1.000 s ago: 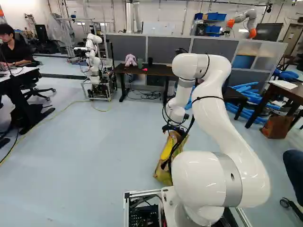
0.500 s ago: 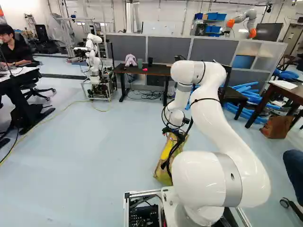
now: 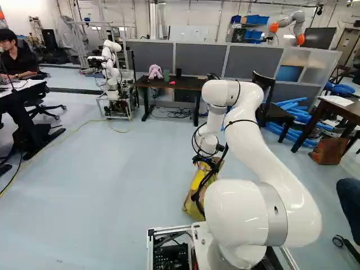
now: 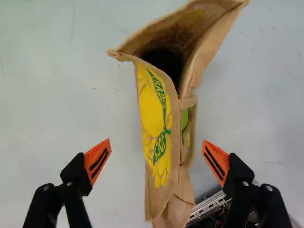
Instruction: Pick up the bag on the ground and place it on the table
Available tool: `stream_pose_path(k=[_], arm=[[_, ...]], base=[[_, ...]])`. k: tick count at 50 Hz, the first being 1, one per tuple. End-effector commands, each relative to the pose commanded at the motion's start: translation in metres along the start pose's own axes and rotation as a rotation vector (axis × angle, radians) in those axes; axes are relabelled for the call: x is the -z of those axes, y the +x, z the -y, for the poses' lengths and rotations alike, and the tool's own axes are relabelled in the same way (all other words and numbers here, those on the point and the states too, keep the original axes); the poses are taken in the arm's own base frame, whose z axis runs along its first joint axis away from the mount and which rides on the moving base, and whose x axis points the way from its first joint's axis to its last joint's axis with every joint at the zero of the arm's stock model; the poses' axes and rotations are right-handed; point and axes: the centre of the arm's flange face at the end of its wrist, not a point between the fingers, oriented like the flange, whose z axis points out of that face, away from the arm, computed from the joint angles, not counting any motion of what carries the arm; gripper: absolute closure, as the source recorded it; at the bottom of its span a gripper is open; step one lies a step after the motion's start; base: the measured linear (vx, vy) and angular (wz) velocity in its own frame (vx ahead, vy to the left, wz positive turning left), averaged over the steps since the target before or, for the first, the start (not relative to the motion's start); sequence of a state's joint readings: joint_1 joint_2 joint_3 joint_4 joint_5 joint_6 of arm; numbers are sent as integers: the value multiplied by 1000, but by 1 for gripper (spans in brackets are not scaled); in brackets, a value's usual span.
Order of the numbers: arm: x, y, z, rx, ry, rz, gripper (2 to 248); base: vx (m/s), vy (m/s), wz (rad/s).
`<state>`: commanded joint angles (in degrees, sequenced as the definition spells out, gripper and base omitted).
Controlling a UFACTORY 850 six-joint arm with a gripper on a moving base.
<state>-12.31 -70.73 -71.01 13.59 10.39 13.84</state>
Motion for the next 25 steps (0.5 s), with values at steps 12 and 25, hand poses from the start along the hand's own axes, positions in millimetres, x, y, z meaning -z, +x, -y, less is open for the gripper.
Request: stream_pose_path(k=[12,25], arm=[[-19,1,-6,-13,-8,19,3],[-39,4,-14,-29,-14,26,3]], base=[[0,0,0],[0,0,0]])
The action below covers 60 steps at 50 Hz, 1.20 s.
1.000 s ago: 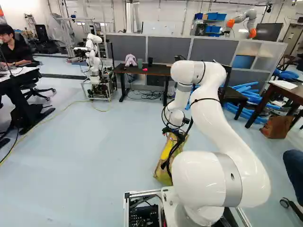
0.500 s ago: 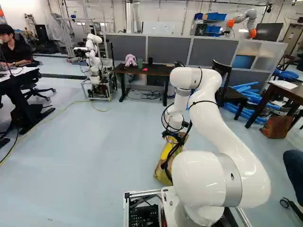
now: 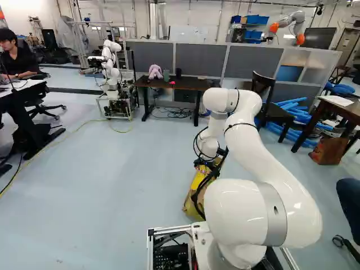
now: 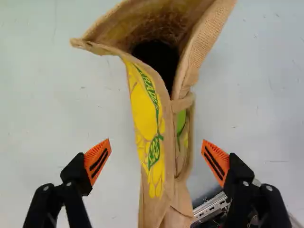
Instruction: Pick up the bag on the ground and place it on the table
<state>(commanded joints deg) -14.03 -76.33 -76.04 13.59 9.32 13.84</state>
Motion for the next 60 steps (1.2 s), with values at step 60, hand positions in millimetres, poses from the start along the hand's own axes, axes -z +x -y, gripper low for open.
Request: stream_pose_path(k=[60], arm=[[-91,0,-19,-37,-10,7,3]], base=[[0,0,0]])
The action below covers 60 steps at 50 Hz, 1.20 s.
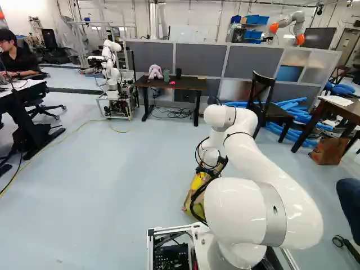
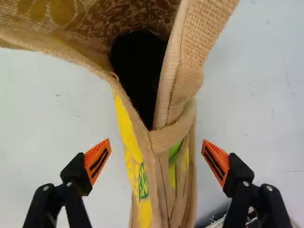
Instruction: Pick up the bag on the ground and place it on the table
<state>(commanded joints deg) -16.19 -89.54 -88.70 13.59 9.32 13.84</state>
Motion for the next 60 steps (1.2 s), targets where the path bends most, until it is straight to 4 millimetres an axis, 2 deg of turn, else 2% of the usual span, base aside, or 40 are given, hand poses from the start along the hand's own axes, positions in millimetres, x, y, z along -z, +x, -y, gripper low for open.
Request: stream_pose_path(k=[17,18,23,24,28,29,33,34,38,39,44,45,49,50,60], arm=[[-10,-2,0,0,0,0,3],[-10,-2,0,0,0,0,19],[-10,-2,0,0,0,0,19],[-10,-2,0,0,0,0,56],[-10,-2,0,0,0,0,56],[-10,-2,0,0,0,0,93],[-10,-2,0,0,0,0,93],[-10,-2,0,0,0,0,131],[-10,-2,0,0,0,0,131],[-10,-2,0,0,0,0,169],[-10,-2,0,0,0,0,169],[-10,-2,0,0,0,0,206],[-10,-2,0,0,0,0,206],[-10,-2,0,0,0,0,229],[-6,-1,0,0,0,0,229]], base=[[0,0,0],[0,0,0],[0,0,0],[0,0,0],[0,0,0],[0,0,0],[0,0,0],[0,0,0],[0,0,0],[0,0,0],[0,0,0],[0,0,0],[0,0,0],[0,0,0],[0,0,0]])
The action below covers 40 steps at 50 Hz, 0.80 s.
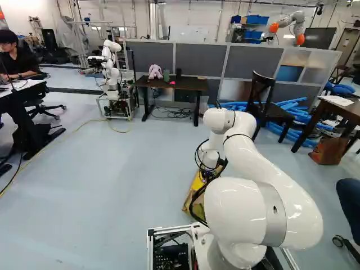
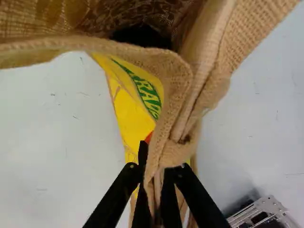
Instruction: Pick up the bag on the ground and place it on the table
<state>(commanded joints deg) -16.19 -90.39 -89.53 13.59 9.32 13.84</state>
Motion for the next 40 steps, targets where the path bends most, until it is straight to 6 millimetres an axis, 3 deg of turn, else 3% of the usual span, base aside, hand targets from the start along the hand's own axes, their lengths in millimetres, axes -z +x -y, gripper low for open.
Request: stream_pose_path(k=[40], arm=[[59,0,12,29,5,-1,229]], base=[[0,0,0]])
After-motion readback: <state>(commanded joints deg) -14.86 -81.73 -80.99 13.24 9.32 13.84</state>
